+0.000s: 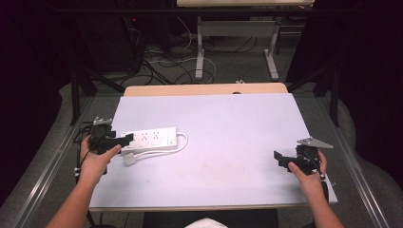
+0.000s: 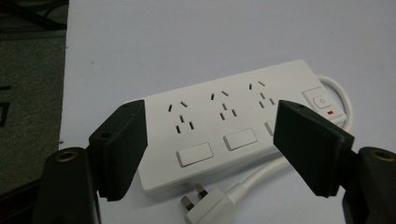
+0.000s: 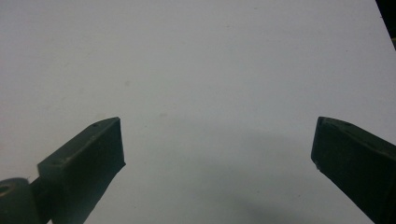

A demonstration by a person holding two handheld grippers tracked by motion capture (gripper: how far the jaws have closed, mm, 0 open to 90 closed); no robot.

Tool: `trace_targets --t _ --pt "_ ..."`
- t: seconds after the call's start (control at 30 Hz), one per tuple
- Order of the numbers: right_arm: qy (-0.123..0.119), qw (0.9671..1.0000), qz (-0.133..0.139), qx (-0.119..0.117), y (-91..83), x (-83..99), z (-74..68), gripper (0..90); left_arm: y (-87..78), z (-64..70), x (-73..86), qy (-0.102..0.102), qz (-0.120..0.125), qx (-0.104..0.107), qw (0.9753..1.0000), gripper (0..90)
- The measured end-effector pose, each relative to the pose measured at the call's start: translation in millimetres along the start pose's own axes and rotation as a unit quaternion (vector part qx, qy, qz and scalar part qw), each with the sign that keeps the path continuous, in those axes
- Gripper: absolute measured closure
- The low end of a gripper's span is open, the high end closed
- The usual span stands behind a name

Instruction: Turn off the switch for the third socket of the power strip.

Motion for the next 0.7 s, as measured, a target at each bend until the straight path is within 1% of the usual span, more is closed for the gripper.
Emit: trace_targets --t 0.13,0.17,0.23,0.3,0.33,0.37,0.4,0.43,0.47,0.5,0.53,0.57,0.63,0.7 --pt "0.002 1.0000 -0.002 -0.001 0.1 0.5 -0.1 2.2 0.7 -2.2 -0.6 -0.008 -0.004 0.002 1.0000 27.2" --pt "0.002 1.0000 -0.003 -0.001 0.2 0.7 0.0 2.2 1.2 -2.8 -0.5 -0.011 -0.010 0.004 0.9999 27.2" --pt "0.002 1.0000 -0.005 -0.001 0.3 1.2 -0.2 2.4 1.5 -3.0 -0.5 -0.013 -0.012 0.004 0.9998 27.2" --pt "-0.002 1.0000 -0.004 -0.001 0.8 1.5 0.5 2.5 2.1 -3.8 -0.4 -0.015 -0.018 0.003 0.9997 27.2" --pt "-0.003 0.9999 -0.008 -0.005 0.3 2.2 0.2 2.6 2.0 -3.7 0.1 -0.018 -0.024 0.004 0.9995 27.2" --pt "0.000 0.9999 -0.010 -0.005 0.2 2.4 0.1 2.7 2.9 -3.8 -0.1 -0.020 -0.023 0.003 0.9995 27.7" --pt "0.000 0.9999 -0.010 -0.005 0.2 2.4 0.1 2.7 2.9 -4.0 0.4 -0.021 -0.030 0.004 0.9993 27.7" --pt "0.004 0.9999 -0.009 -0.005 0.3 2.0 0.2 2.7 3.8 -4.9 0.4 -0.019 -0.031 0.003 0.9993 28.1" --pt "0.004 0.9999 -0.010 -0.004 0.4 2.2 0.4 2.7 4.3 -4.4 1.1 -0.027 -0.036 0.004 0.9990 28.4" --pt "0.006 0.9999 -0.012 -0.005 0.3 2.5 0.2 2.7 5.0 -5.3 1.4 -0.032 -0.037 -0.001 0.9988 28.7" --pt "0.004 0.9999 -0.012 -0.005 0.5 2.8 0.6 2.7 5.6 -5.5 1.6 -0.035 -0.040 0.001 0.9986 29.1" --pt "0.008 0.9999 -0.014 -0.005 0.5 3.1 0.0 2.7 6.4 -5.9 1.6 -0.037 -0.042 0.002 0.9985 29.6" --pt "0.007 0.9998 -0.015 -0.006 0.6 3.2 0.0 2.8 6.8 -6.7 2.3 -0.041 -0.054 0.001 0.9977 30.3" --pt "0.006 0.9999 -0.015 -0.006 0.8 3.3 0.1 2.7 8.2 -7.7 2.1 -0.047 -0.057 0.001 0.9973 30.9"
Point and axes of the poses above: each handheld gripper's, and its own axes: y roughly forward along the jaws, x roughly out of its underside, z roughly to its right, the point moved 9 cm from there along y, roughly forward along the jaws, and after that the axes turned 12 degrees about x, right-handed, at the moved point
